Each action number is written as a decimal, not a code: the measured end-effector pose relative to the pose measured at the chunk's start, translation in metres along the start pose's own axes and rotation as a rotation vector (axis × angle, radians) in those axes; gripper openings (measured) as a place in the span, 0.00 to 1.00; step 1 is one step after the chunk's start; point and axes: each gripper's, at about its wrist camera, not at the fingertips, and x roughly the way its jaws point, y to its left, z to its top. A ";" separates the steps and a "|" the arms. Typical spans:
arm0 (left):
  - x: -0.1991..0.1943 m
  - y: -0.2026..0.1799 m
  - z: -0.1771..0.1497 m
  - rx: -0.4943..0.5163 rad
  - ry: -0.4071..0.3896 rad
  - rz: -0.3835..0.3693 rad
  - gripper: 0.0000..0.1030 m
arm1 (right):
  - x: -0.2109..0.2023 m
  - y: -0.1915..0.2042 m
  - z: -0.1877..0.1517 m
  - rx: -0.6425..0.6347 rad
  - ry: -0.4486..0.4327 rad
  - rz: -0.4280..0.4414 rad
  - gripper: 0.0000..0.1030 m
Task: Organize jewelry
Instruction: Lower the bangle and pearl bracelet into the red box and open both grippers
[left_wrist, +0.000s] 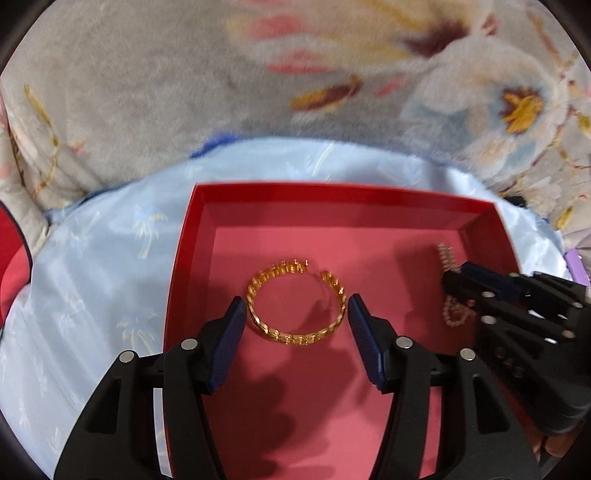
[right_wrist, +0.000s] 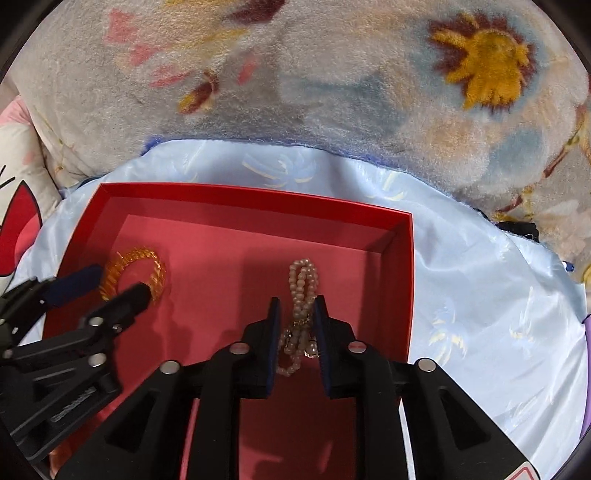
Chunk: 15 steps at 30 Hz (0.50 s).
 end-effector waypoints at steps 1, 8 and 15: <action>-0.001 0.001 0.000 -0.006 -0.005 0.000 0.65 | -0.001 -0.001 0.000 0.002 -0.005 0.001 0.28; -0.028 0.014 0.001 -0.068 -0.088 -0.016 0.76 | -0.050 -0.009 -0.005 0.012 -0.125 0.042 0.38; -0.109 0.029 -0.020 -0.070 -0.204 -0.022 0.82 | -0.128 -0.022 -0.055 -0.028 -0.213 0.101 0.54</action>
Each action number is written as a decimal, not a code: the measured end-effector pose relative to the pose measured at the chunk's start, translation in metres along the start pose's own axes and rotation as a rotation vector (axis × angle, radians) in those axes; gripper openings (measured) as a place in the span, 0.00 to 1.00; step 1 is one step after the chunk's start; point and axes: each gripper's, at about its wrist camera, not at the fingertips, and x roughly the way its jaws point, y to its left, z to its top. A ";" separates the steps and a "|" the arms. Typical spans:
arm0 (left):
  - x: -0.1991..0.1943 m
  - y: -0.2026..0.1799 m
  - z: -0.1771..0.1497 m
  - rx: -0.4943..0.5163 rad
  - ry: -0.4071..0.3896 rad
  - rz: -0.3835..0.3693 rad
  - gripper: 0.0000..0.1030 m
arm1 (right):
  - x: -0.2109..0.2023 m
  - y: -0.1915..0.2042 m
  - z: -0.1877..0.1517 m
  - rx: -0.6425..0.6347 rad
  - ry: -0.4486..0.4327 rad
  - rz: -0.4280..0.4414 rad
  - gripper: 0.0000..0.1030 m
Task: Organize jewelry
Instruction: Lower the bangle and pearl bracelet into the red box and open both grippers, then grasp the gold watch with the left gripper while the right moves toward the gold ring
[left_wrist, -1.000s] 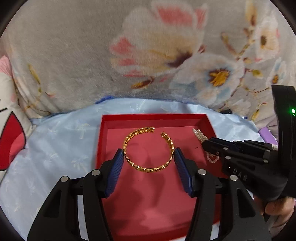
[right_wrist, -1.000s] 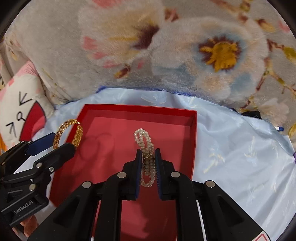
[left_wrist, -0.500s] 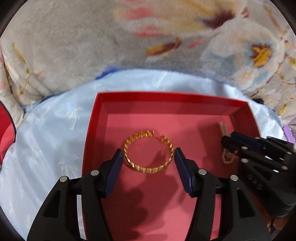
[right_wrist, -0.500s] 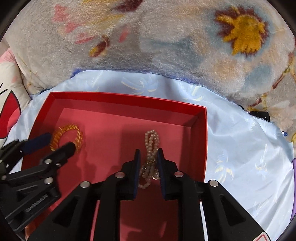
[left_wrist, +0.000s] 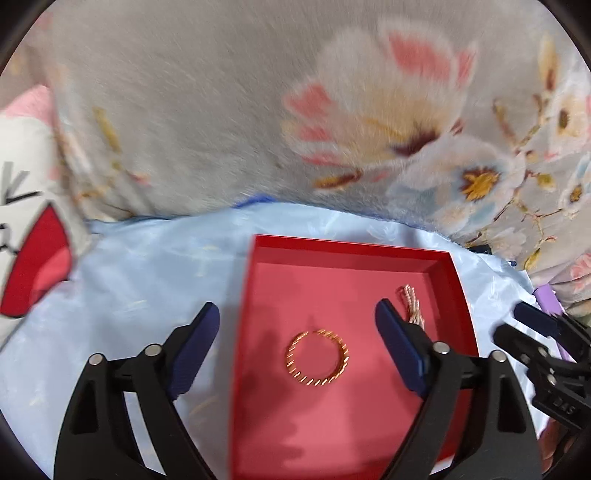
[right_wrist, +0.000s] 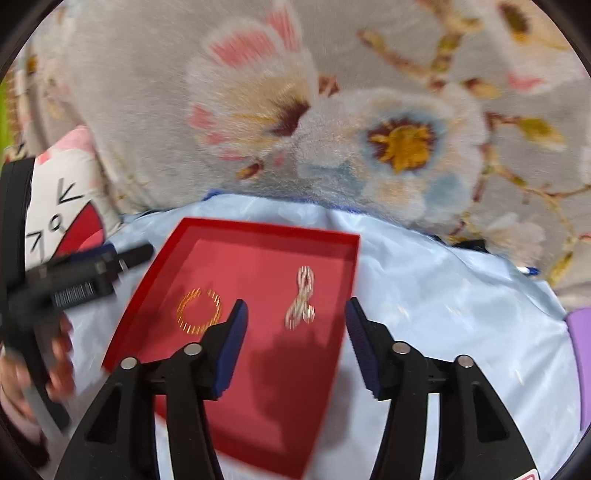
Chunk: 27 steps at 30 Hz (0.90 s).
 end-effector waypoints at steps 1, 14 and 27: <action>-0.014 0.003 -0.006 0.002 -0.013 -0.007 0.82 | -0.013 -0.002 -0.011 -0.007 -0.007 0.002 0.56; -0.102 0.021 -0.146 0.097 0.096 0.071 0.82 | -0.107 -0.005 -0.170 0.035 0.087 0.028 0.57; -0.077 0.006 -0.209 0.145 0.219 -0.002 0.64 | -0.110 0.018 -0.227 0.110 0.137 0.097 0.57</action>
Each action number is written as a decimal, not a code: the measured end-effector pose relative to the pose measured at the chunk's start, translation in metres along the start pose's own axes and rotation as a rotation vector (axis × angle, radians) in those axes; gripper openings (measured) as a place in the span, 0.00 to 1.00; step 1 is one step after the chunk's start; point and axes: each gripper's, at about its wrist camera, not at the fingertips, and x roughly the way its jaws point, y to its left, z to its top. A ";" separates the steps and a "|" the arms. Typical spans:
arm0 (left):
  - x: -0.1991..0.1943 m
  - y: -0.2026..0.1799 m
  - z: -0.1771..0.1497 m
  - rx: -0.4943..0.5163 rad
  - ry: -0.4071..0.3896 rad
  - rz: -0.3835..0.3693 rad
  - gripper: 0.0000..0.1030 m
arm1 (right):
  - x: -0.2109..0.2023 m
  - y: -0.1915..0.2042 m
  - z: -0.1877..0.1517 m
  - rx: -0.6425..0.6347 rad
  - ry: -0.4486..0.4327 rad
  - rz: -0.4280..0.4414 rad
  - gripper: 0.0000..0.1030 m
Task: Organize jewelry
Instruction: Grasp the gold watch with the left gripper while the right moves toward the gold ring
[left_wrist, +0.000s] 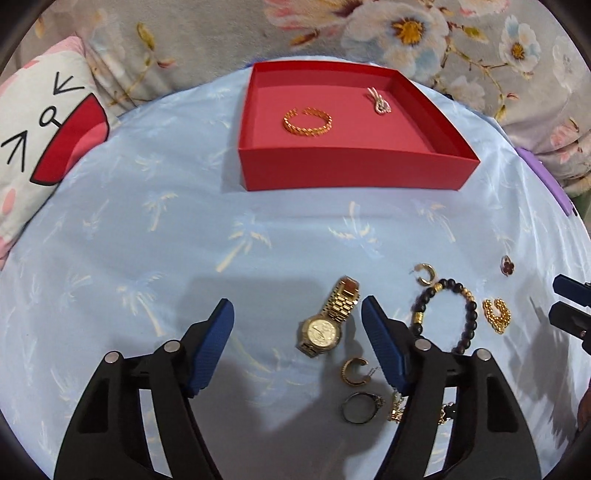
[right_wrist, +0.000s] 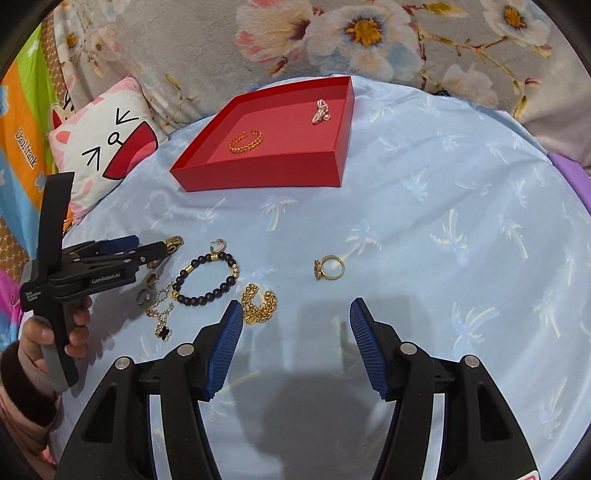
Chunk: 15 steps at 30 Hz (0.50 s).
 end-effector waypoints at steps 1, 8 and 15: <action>0.002 -0.001 -0.002 0.002 0.010 -0.010 0.60 | 0.001 0.000 -0.001 0.005 0.002 0.003 0.57; 0.001 -0.010 -0.009 0.039 -0.018 -0.002 0.49 | 0.006 -0.001 -0.003 0.016 0.013 0.011 0.57; -0.004 -0.016 -0.015 0.053 -0.044 -0.006 0.25 | 0.011 -0.004 -0.004 0.025 0.023 0.010 0.57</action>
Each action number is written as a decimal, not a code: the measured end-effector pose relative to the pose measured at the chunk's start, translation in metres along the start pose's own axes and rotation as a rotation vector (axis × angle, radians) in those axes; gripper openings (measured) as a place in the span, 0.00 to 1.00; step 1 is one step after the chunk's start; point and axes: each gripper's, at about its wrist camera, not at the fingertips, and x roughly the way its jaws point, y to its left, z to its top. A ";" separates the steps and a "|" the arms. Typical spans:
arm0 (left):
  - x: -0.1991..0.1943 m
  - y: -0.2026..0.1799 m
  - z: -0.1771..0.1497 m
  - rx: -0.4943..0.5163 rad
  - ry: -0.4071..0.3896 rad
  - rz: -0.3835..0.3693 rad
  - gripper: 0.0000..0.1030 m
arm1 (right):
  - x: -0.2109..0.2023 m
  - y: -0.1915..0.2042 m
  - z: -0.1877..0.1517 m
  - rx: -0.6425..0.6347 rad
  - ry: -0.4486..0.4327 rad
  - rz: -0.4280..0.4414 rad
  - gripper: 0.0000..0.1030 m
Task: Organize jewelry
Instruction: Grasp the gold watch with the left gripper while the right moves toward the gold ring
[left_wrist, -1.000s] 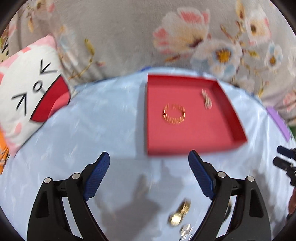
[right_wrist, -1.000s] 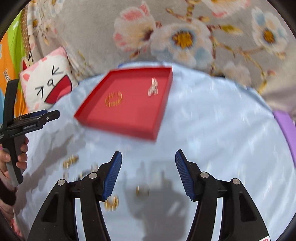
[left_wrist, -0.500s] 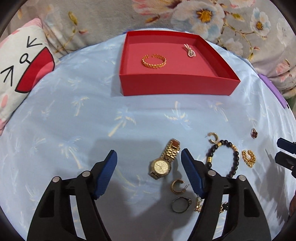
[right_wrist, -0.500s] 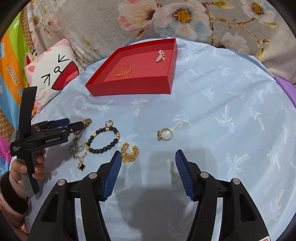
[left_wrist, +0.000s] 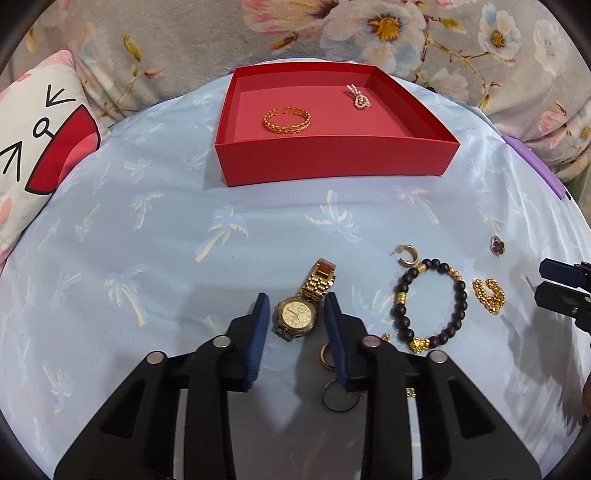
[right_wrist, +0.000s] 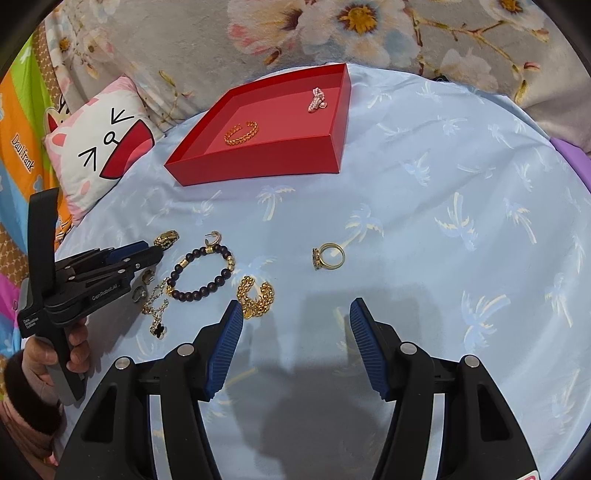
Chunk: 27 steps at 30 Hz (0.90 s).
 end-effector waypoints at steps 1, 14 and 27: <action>0.000 0.000 -0.001 -0.001 -0.002 -0.003 0.21 | 0.001 0.000 0.000 0.001 0.001 -0.001 0.57; -0.023 0.003 -0.007 -0.063 -0.034 -0.047 0.21 | 0.002 0.003 -0.002 -0.029 -0.006 -0.013 0.57; -0.048 0.032 -0.012 -0.169 -0.090 -0.031 0.21 | 0.009 0.025 -0.007 -0.097 0.001 -0.002 0.57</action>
